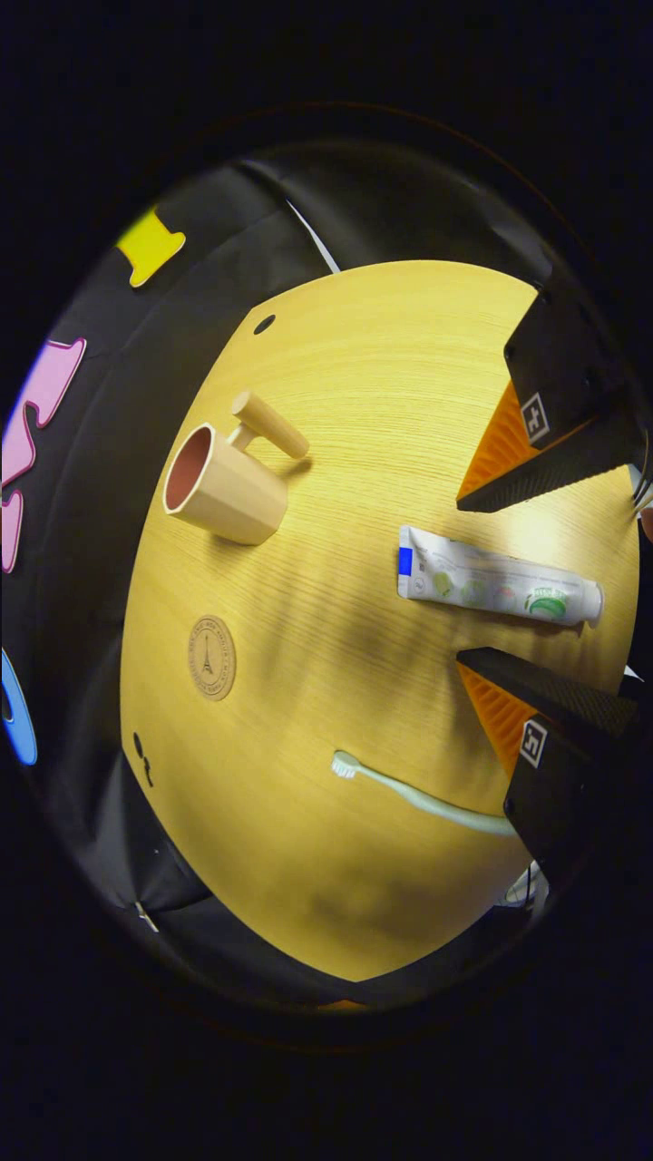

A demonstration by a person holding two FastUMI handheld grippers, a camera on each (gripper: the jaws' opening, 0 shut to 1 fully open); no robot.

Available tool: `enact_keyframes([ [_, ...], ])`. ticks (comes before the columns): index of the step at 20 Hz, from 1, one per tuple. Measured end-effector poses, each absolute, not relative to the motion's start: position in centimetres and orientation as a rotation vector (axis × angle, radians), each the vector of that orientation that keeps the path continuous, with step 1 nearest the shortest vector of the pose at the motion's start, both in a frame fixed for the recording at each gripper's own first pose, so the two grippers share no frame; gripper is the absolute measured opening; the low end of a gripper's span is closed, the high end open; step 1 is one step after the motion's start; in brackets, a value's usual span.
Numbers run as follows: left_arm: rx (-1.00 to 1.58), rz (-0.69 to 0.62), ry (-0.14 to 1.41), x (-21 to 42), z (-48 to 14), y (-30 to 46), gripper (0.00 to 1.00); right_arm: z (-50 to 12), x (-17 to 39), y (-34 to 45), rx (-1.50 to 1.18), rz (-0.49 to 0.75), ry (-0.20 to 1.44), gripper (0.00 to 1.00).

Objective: Put the toothbrush and toothpaste on the desktop into the cup, then pick up the cup and place it on the coaster on the desktop.

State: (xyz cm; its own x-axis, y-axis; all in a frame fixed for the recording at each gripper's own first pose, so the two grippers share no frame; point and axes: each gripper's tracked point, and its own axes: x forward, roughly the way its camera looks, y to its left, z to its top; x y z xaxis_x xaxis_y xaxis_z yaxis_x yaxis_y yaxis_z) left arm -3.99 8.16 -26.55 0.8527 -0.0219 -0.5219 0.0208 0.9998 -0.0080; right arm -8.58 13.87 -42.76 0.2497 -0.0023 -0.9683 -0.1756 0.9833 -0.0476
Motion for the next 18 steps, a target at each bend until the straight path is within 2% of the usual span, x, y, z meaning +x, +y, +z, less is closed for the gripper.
enact_keyframes([
  [5,-0.017,0.001,0.560,-4.8,-27.3,9.1,0.98,-44.3,-8.5,13.3,-0.182,0.104,1.370,0.82],
  [6,-0.020,0.006,0.561,-5.0,-27.3,9.3,0.98,-44.5,-8.7,13.1,-0.189,0.102,1.381,0.74],
  [9,-0.030,0.019,0.560,-4.9,-27.5,9.4,0.98,-44.8,-8.9,13.4,-0.169,0.106,1.387,0.60],
  [10,-0.034,0.022,0.561,-5.1,-27.6,9.5,0.98,-45.0,-8.9,13.3,-0.169,0.100,1.395,0.50],
  [11,-0.036,0.026,0.563,-5.2,-27.7,9.5,0.98,-45.1,-8.9,13.2,-0.164,0.108,1.398,0.47],
  [12,-0.039,0.028,0.566,-5.4,-27.7,9.4,0.98,-45.1,-8.9,13.3,-0.161,0.122,1.402,0.33],
  [13,-0.042,0.031,0.565,-5.4,-27.7,9.4,0.98,-45.2,-9.3,13.2,-0.151,0.139,1.416,0.31],
  [14,-0.044,0.033,0.564,-5.4,-27.7,9.4,0.97,-45.0,-9.4,13.5,-0.114,0.161,1.420,0.22],
  [18,-0.045,0.037,0.563,-5.3,-27.8,8.8,0.98,-44.6,-10.5,14.2,0.001,0.255,1.442,0.22],
])
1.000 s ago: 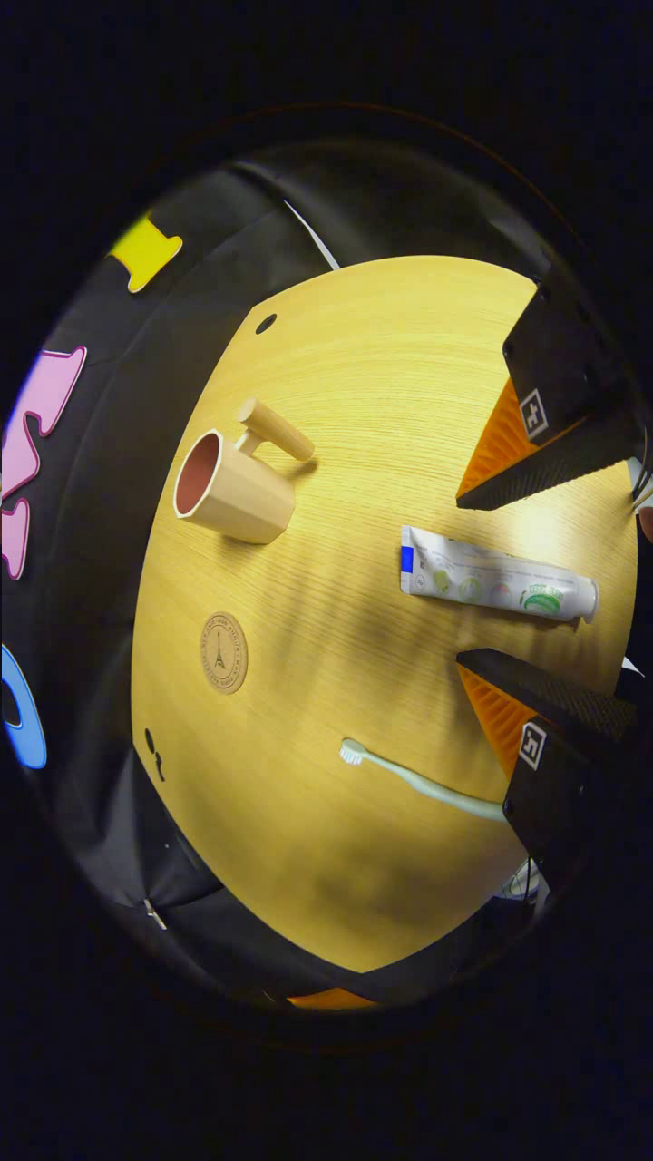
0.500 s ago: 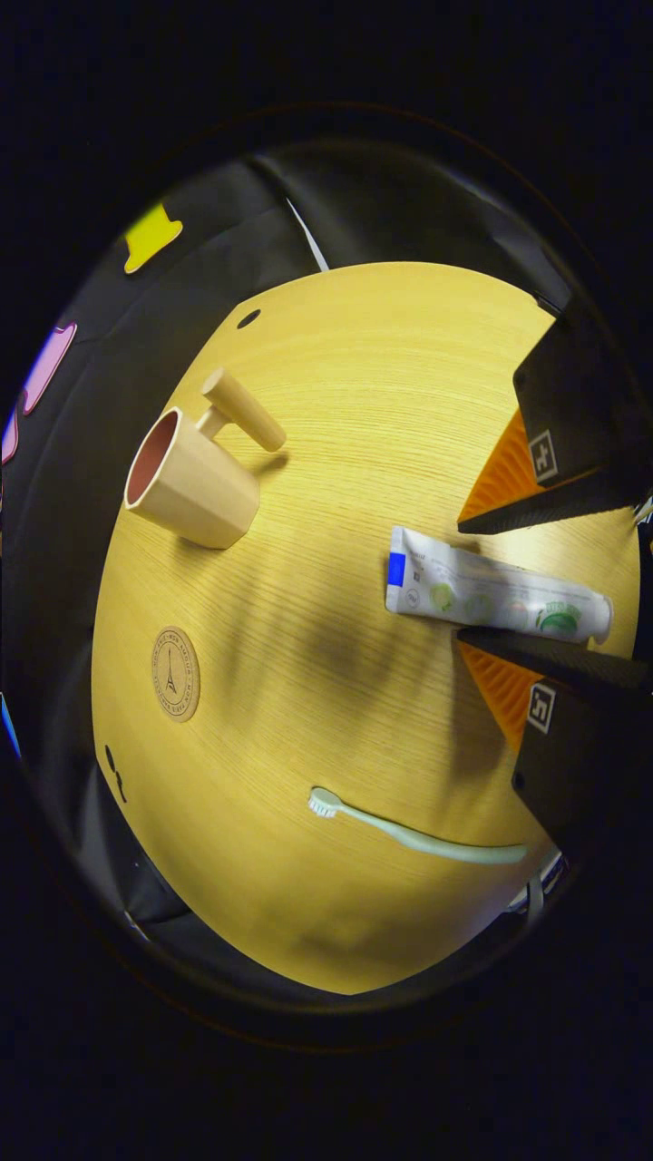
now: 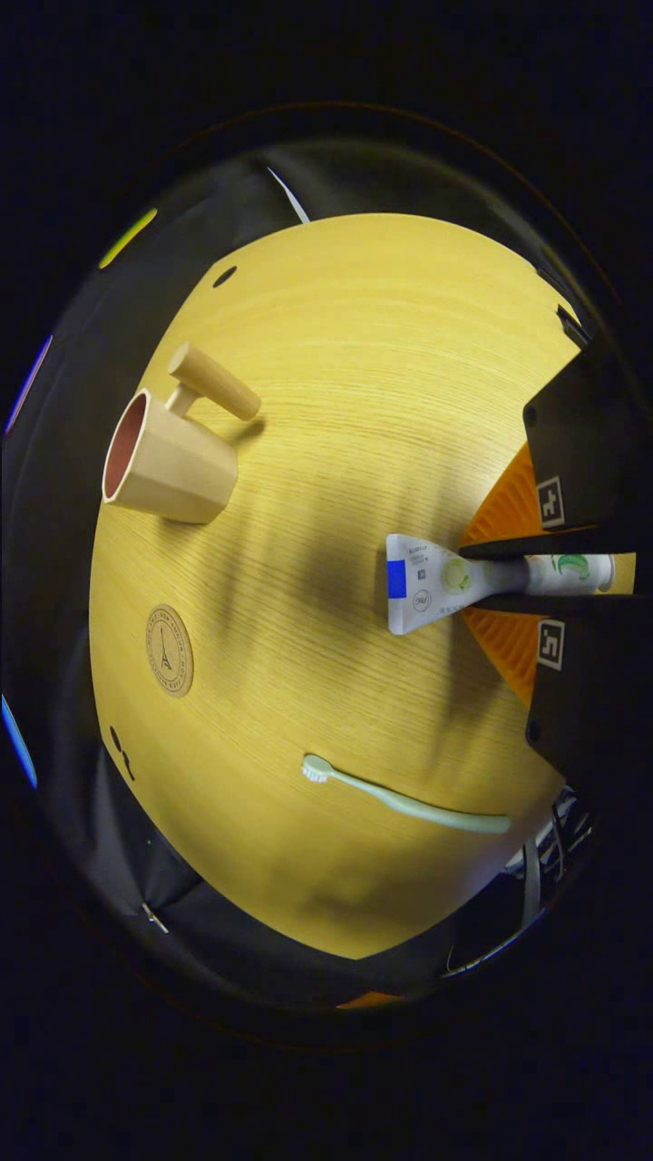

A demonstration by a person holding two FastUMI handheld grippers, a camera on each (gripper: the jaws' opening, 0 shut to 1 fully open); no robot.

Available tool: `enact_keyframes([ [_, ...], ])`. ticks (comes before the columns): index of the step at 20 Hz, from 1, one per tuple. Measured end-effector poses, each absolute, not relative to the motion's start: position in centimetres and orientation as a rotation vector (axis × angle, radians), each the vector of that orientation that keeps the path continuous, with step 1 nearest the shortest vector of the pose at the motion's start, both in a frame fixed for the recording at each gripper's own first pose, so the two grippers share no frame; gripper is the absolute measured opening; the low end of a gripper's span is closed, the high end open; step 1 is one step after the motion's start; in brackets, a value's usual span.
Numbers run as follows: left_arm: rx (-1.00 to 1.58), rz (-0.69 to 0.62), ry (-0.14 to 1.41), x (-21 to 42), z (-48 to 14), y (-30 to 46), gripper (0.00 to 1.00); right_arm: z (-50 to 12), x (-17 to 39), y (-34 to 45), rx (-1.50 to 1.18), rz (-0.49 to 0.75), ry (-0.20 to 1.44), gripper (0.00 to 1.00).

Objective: Put the toothbrush and toothpaste on the desktop into the cup, then pick up the cup and place it on the coaster on the desktop.

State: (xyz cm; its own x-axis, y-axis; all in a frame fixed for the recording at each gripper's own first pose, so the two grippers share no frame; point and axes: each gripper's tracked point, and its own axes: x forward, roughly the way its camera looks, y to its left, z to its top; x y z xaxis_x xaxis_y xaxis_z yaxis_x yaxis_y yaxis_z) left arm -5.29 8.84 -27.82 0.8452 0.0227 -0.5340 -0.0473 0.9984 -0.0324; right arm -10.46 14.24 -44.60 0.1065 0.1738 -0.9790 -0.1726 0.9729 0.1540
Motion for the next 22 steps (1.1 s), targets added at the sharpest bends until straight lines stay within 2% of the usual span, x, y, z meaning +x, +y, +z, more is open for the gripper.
enact_keyframes([
  [1,-0.045,0.036,0.562,-5.2,-27.8,8.6,0.98,-44.4,-10.6,14.3,0.016,0.268,1.436,0.22],
  [2,-0.043,0.033,0.562,-5.1,-27.8,8.2,0.97,-44.2,-10.7,14.3,0.028,0.280,1.437,0.15],
  [13,-0.012,-0.006,0.643,-2.9,-29.8,4.4,0.97,-40.5,-9.9,12.3,0.158,0.316,1.330,0.12],
  [14,-0.007,-0.012,0.675,-2.9,-30.7,4.0,0.92,-40.2,-9.9,12.0,0.161,0.323,1.323,0.12],
  [15,0.001,-0.016,0.721,-3.0,-31.8,3.6,0.97,-40.0,-10.0,11.7,0.162,0.330,1.316,0.12],
  [22,-0.010,-0.032,1.002,-2.9,-38.9,1.9,0.88,-39.5,-10.1,9.1,0.209,0.352,1.296,0.12],
])
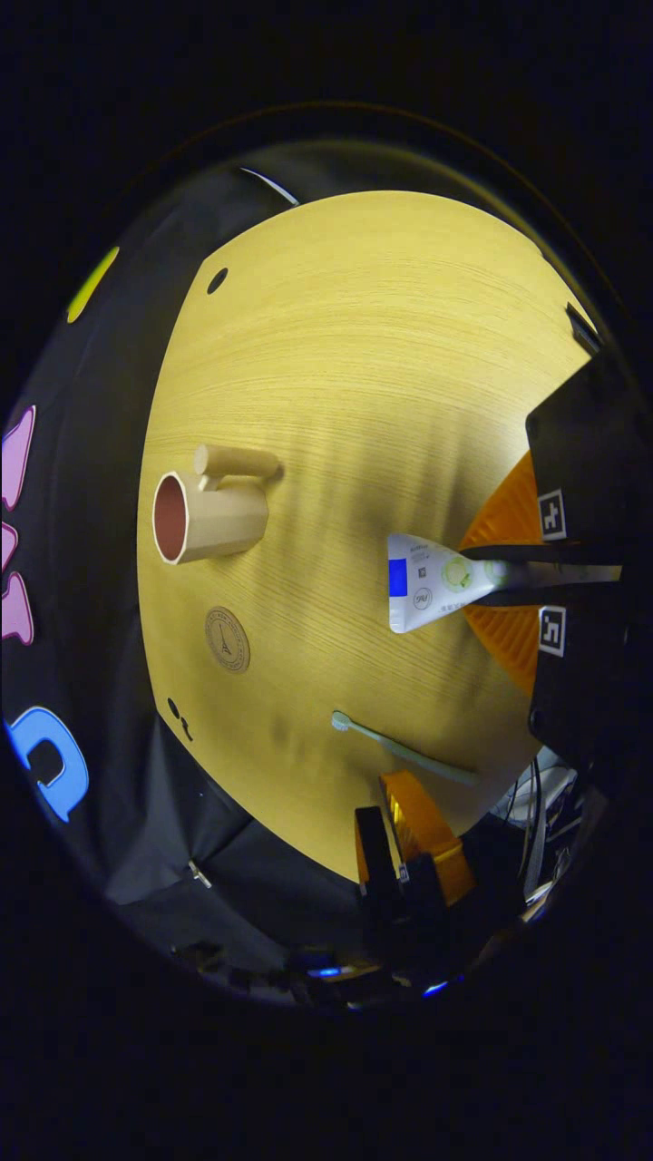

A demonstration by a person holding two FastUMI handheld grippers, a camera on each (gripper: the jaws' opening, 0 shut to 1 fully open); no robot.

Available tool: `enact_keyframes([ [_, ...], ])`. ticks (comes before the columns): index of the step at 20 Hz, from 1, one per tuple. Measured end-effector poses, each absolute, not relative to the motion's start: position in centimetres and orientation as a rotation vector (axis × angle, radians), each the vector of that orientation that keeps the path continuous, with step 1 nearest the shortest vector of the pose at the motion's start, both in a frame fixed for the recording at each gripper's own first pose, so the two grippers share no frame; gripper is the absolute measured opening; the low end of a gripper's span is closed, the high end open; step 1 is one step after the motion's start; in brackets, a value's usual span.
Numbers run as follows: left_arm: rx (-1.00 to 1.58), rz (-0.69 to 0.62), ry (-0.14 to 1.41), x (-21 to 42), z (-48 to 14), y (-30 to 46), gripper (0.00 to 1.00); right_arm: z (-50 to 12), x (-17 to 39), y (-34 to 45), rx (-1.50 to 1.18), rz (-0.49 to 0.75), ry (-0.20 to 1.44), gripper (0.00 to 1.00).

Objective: Put the toothbrush and toothpaste on the desktop into the cup, then pick up the cup and place it on the coaster on the desktop.

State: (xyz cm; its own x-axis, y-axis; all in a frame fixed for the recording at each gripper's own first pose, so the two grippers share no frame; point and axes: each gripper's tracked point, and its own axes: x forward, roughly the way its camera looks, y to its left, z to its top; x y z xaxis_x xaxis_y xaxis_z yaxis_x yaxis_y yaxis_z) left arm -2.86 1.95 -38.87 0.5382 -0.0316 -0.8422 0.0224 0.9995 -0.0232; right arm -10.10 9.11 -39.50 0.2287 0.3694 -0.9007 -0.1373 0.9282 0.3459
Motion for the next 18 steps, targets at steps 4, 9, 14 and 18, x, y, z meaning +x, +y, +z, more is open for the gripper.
enact_keyframes([
  [4,0.067,-0.013,1.125,-2.9,-41.6,2.5,0.84,-39.2,-10.0,7.5,0.210,0.367,1.281,0.11],
  [9,0.135,-0.012,1.197,-2.5,-43.1,1.9,0.80,-39.8,-10.0,6.1,0.242,0.381,1.289,0.11],
  [14,0.083,-0.035,1.248,-2.7,-43.8,0.7,0.66,-40.3,-9.8,4.6,0.274,0.382,1.286,0.11],
  [18,0.054,0.003,1.296,-2.9,-43.8,1.3,0.25,-40.1,-9.6,3.7,0.294,0.387,1.282,0.11],
])
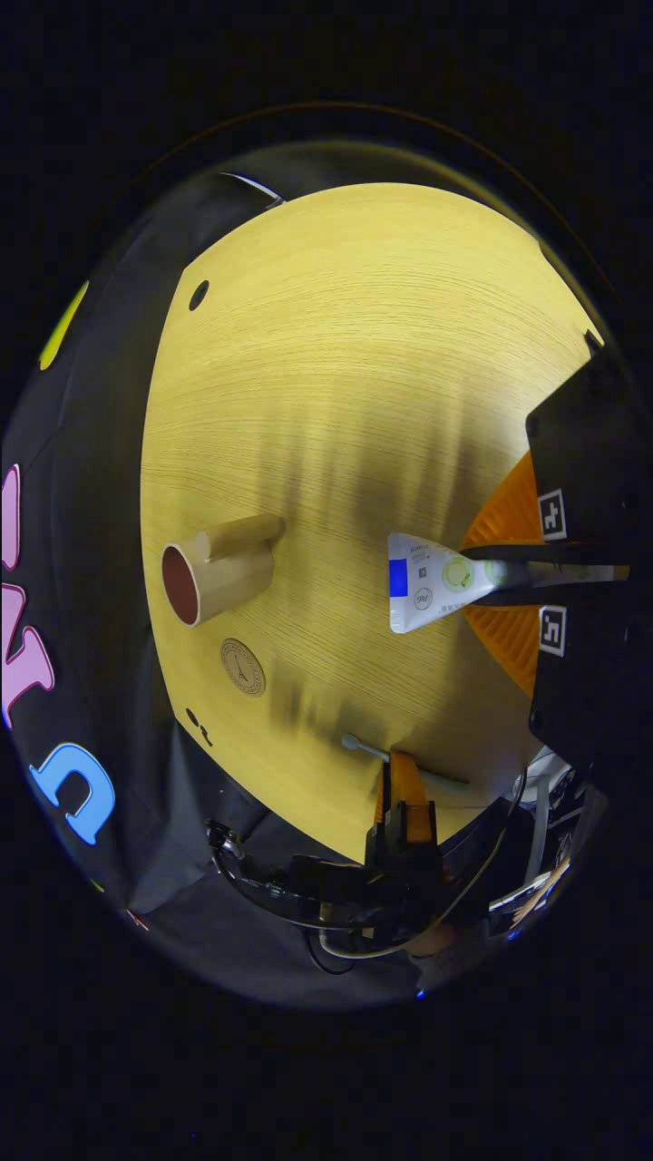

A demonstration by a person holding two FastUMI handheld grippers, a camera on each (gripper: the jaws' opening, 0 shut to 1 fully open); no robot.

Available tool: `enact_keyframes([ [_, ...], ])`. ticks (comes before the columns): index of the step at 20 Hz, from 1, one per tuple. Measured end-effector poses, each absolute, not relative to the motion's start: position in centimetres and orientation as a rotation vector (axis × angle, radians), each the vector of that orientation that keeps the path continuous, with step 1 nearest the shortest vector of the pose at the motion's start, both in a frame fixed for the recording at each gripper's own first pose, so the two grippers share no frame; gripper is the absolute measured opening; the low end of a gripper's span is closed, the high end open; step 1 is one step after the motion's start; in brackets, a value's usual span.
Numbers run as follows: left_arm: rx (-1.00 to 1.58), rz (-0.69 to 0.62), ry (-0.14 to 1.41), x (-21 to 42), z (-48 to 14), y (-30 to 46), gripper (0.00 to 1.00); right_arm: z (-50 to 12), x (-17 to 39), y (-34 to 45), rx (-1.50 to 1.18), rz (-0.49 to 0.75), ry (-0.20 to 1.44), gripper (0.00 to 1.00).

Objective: Put the toothbrush and toothpaste on the desktop into the cup, then pick up the cup and place it on the coaster on the desktop.

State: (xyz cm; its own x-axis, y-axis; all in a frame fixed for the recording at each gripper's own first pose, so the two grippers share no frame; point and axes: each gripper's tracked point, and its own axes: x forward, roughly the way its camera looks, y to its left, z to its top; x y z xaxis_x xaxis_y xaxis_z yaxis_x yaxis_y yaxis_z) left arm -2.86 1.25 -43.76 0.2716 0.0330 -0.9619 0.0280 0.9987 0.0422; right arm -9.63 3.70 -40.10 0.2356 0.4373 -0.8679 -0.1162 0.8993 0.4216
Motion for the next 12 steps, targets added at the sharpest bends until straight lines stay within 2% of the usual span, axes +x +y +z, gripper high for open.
enact_keyframes([
  [1,0.055,-0.002,1.296,-2.8,-43.6,1.2,0.22,-40.3,-9.6,3.7,0.294,0.389,1.286,0.11],
  [2,0.057,-0.004,1.291,-2.7,-43.6,1.2,0.13,-40.5,-9.5,3.5,0.293,0.389,1.285,0.11],
  [4,0.054,-0.011,1.264,-2.4,-43.6,1.1,0.07,-40.6,-9.6,3.3,0.298,0.389,1.284,0.11],
  [6,0.002,-0.024,1.225,-2.3,-43.2,0.7,0.10,-40.2,-9.3,3.0,0.318,0.388,1.277,0.11],
  [7,-0.029,-0.022,1.195,-2.1,-42.8,0.6,0.06,-39.7,-9.2,2.9,0.328,0.391,1.266,0.11],
  [8,-0.056,-0.023,1.157,-1.7,-42.1,0.4,0.06,-39.3,-9.0,2.9,0.336,0.398,1.251,0.12],
  [12,-0.127,-0.044,0.932,0.9,-37.3,-0.6,0.06,-36.5,-6.6,3.6,0.421,0.430,1.141,0.11],
])
